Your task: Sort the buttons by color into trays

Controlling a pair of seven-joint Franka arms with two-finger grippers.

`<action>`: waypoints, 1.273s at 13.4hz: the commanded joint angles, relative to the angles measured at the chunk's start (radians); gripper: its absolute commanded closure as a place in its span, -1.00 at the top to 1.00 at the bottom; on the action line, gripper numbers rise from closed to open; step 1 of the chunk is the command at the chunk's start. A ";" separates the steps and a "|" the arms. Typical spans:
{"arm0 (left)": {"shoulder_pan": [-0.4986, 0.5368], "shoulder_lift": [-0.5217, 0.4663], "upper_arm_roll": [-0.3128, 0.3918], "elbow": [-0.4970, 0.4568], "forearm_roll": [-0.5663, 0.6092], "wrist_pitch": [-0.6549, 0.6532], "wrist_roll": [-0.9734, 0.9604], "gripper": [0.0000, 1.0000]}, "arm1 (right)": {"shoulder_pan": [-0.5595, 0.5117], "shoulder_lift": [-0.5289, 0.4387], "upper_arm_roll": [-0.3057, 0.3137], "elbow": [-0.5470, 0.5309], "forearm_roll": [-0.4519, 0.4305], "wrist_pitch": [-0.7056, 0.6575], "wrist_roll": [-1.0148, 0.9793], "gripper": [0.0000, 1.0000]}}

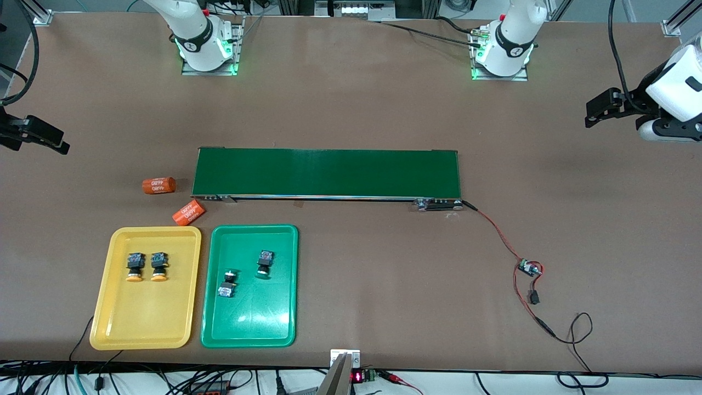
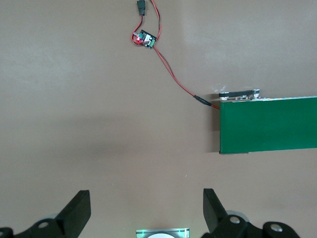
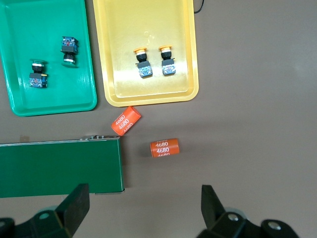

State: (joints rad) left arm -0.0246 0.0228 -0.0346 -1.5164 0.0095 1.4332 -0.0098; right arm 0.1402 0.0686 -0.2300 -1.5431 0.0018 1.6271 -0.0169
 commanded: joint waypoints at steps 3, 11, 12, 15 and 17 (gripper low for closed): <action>0.003 0.011 -0.004 0.028 0.001 -0.022 0.011 1.00 | 0.042 -0.013 -0.051 -0.015 -0.034 0.007 -0.005 1.00; 0.003 0.011 -0.001 0.028 0.001 -0.022 0.013 1.00 | 0.052 -0.135 -0.048 -0.117 -0.040 -0.007 -0.002 1.00; 0.003 0.011 -0.001 0.028 0.001 -0.022 0.014 1.00 | 0.049 -0.135 -0.048 -0.117 -0.040 -0.007 -0.003 1.00; 0.003 0.011 -0.001 0.028 0.001 -0.022 0.014 1.00 | 0.045 -0.124 -0.049 -0.129 -0.039 0.031 -0.002 1.00; 0.003 0.011 0.001 0.028 0.001 -0.022 0.019 1.00 | 0.047 -0.122 -0.049 -0.127 -0.043 0.025 -0.003 1.00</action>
State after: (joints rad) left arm -0.0247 0.0228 -0.0347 -1.5164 0.0095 1.4332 -0.0098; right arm 0.1791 -0.0406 -0.2764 -1.6539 -0.0248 1.6405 -0.0176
